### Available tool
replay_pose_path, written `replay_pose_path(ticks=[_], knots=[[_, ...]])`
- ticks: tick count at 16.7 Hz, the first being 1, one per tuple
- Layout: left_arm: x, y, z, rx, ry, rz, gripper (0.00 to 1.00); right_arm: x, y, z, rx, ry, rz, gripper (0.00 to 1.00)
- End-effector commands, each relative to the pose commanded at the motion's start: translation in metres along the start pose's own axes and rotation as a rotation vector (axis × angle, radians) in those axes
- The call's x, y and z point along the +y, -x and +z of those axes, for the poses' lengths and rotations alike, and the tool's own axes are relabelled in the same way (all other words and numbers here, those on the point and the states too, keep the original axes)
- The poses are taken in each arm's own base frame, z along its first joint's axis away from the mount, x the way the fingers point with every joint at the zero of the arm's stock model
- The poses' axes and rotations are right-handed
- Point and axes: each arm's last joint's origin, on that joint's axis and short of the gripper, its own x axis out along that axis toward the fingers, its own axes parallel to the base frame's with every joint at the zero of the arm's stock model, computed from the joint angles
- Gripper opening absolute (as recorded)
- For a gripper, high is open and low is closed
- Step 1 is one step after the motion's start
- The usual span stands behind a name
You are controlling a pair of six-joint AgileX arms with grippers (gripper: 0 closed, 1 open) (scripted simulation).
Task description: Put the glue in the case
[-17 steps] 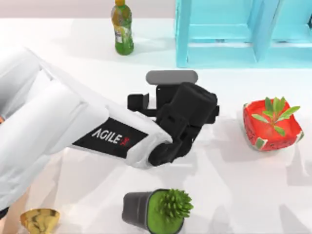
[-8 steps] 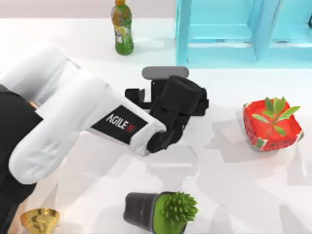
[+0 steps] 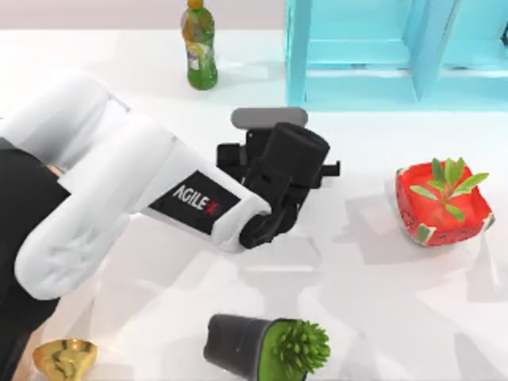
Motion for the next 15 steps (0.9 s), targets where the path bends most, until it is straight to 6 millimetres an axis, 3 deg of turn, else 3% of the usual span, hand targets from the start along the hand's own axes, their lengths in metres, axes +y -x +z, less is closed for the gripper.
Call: replay_pose_path(ticks=[6, 15], knots=[[0.0, 0.0, 0.0, 0.0, 0.0, 0.0, 0.02, 0.0, 0.0, 0.0, 0.0, 0.0, 0.0, 1.0], [-0.0011, 0.0009, -0.0001, 0.0, -0.002, -0.003, 0.0, 0.0, 0.0, 0.0, 0.0, 0.0, 0.0, 1.0]])
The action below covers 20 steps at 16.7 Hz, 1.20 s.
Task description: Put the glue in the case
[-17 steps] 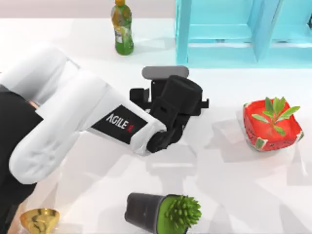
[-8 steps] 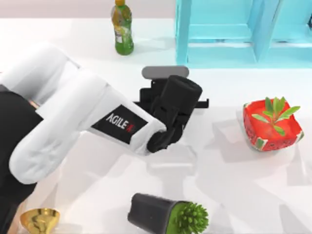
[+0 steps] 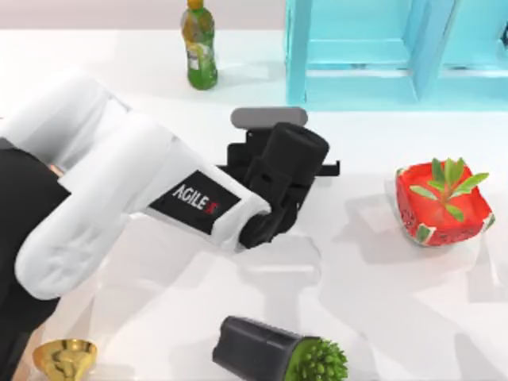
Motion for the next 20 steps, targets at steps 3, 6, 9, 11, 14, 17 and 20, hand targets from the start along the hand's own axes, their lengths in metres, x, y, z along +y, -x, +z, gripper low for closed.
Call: replay_pose_path(ticks=[3, 6, 9, 11, 14, 17, 20], knots=[[-0.005, 0.003, 0.021, -0.065, 0.042, -0.002, 0.0, 0.0, 0.0, 0.0, 0.0, 0.0, 0.0, 1.0], [-0.014, 0.015, 0.056, -0.146, 0.095, -0.006, 0.0, 0.0, 0.0, 0.0, 0.0, 0.0, 0.0, 1.0], [-0.018, 0.033, 0.092, -0.174, 0.112, -0.008, 0.0, 0.0, 0.0, 0.0, 0.0, 0.0, 0.0, 1.0], [-0.015, 0.044, 0.106, -0.157, 0.099, -0.007, 0.0, 0.0, 0.0, 0.0, 0.0, 0.0, 0.0, 1.0], [-0.01, 0.049, 0.098, -0.07, 0.04, -0.005, 0.0, 0.0, 0.0, 0.0, 0.0, 0.0, 0.0, 1.0], [-0.002, 0.048, 0.088, -0.002, 0.001, 0.0, 0.0, 0.0, 0.0, 0.0, 0.0, 0.0, 0.0, 1.0], [-0.002, 0.048, 0.088, 0.0, 0.0, 0.0, 0.0, 0.0, 0.0, 0.0, 0.0, 0.0, 0.0, 1.0]])
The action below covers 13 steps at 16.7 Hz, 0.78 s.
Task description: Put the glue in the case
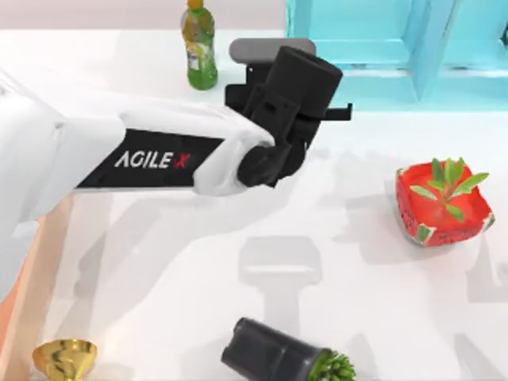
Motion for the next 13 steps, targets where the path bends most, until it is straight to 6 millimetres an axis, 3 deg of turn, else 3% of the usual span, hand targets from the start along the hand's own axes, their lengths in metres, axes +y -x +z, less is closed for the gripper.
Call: replay_pose_path(ticks=[3, 6, 9, 13], knots=[[0.002, -0.003, 0.0, 0.007, -0.011, 0.001, 0.0, 0.0, 0.0, 0.0, 0.0, 0.0, 0.0, 1.0], [0.029, -0.018, 0.015, 0.063, -0.082, 0.0, 0.0, 0.0, 0.0, 0.0, 0.0, 0.0, 0.0, 1.0], [0.081, -0.038, 0.036, 0.168, -0.217, -0.027, 0.0, 0.0, 0.0, 0.0, 0.0, 0.0, 0.0, 1.0], [0.181, -0.049, 0.062, 0.318, -0.432, -0.143, 0.0, 0.0, 0.0, 0.0, 0.0, 0.0, 0.0, 1.0]])
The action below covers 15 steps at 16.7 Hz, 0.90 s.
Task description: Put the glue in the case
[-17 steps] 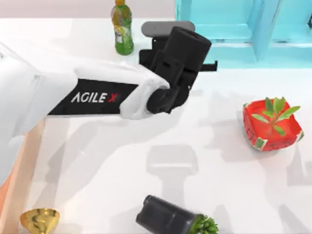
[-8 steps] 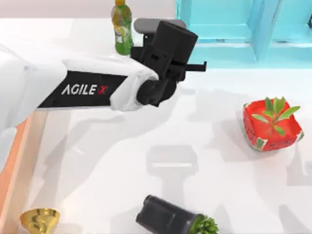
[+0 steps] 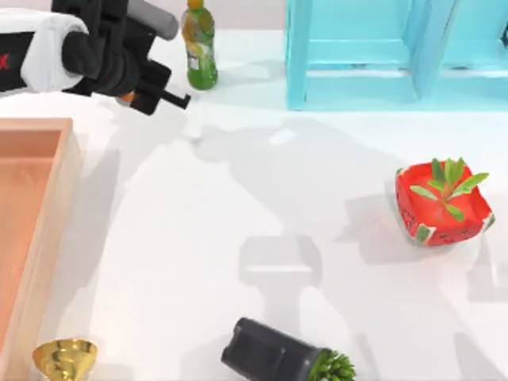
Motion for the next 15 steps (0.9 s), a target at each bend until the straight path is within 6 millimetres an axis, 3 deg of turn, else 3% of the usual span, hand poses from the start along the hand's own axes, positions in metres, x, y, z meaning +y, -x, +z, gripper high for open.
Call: replay_pose_path(ticks=[4, 8, 11, 15], knots=[[0.102, 0.029, -0.047, 0.052, -0.197, -0.181, 0.0, 0.0, 0.0, 0.0, 0.0, 0.0, 0.0, 1.0], [0.177, 0.069, -0.125, -0.015, -0.295, -0.375, 0.0, 0.0, 0.0, 0.0, 0.0, 0.0, 0.0, 1.0], [0.207, 0.105, -0.189, -0.145, -0.272, -0.465, 0.0, 0.0, 0.0, 0.0, 0.0, 0.0, 0.0, 1.0], [0.212, 0.145, -0.257, -0.337, -0.153, -0.487, 0.0, 0.0, 0.0, 0.0, 0.0, 0.0, 0.0, 1.0]])
